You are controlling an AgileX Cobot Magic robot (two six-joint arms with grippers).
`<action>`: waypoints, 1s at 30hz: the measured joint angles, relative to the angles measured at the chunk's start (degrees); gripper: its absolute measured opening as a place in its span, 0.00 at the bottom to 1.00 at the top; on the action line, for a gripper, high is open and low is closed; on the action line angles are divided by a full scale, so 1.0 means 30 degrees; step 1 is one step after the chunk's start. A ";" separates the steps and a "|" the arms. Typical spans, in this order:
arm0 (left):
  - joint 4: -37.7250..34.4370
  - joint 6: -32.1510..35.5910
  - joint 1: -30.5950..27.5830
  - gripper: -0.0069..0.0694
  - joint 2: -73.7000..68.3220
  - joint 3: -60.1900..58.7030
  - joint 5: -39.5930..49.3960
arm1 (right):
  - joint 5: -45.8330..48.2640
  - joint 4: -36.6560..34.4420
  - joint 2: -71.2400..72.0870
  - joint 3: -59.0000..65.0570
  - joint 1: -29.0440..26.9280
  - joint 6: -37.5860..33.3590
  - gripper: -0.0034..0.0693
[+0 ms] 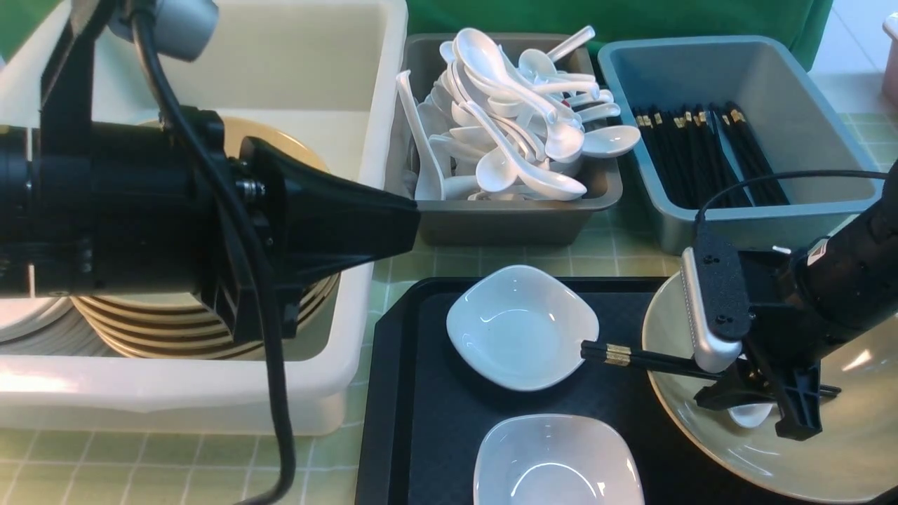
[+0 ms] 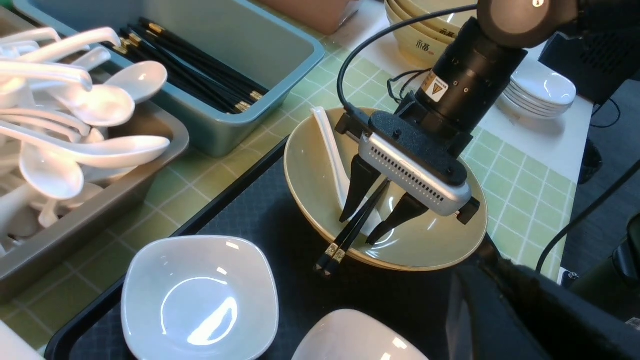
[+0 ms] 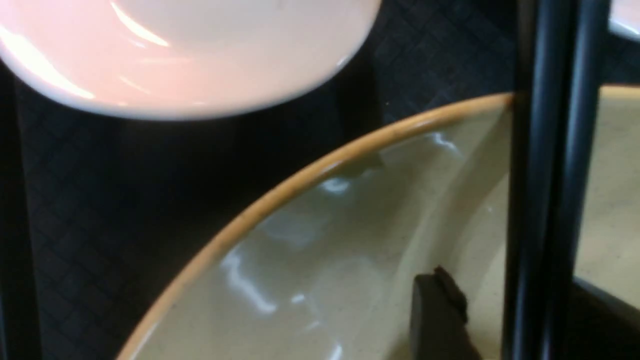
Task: On green table put chopsticks spoon bowls plates into blue grey white boxes.
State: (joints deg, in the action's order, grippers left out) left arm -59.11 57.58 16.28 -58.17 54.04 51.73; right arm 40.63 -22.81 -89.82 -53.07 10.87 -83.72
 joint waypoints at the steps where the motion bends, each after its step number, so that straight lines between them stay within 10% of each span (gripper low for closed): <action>1: 0.0000 0.0000 0.0000 0.09 0.0000 0.0000 0.0000 | 0.0000 0.0000 0.0000 -0.0018 0.0000 0.0000 0.43; 6: 0.0036 0.0000 0.0000 0.09 0.0000 0.0000 0.0000 | 0.0800 -0.0024 0.0000 -0.0618 0.0000 -0.0024 0.22; 17: 0.0055 0.0000 0.0000 0.09 0.0000 0.0000 0.0000 | 0.2846 0.0128 -0.0023 -0.3035 -0.0018 0.1265 0.22; 30: 0.0055 0.0000 0.0000 0.09 0.0000 0.0000 -0.1214 | -0.1595 -0.0178 -0.2212 -1.1689 -0.2295 1.2517 0.22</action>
State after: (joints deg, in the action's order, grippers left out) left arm -58.94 57.58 16.28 -58.17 54.04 48.09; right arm 35.84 -23.34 -96.46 -88.14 3.98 -46.17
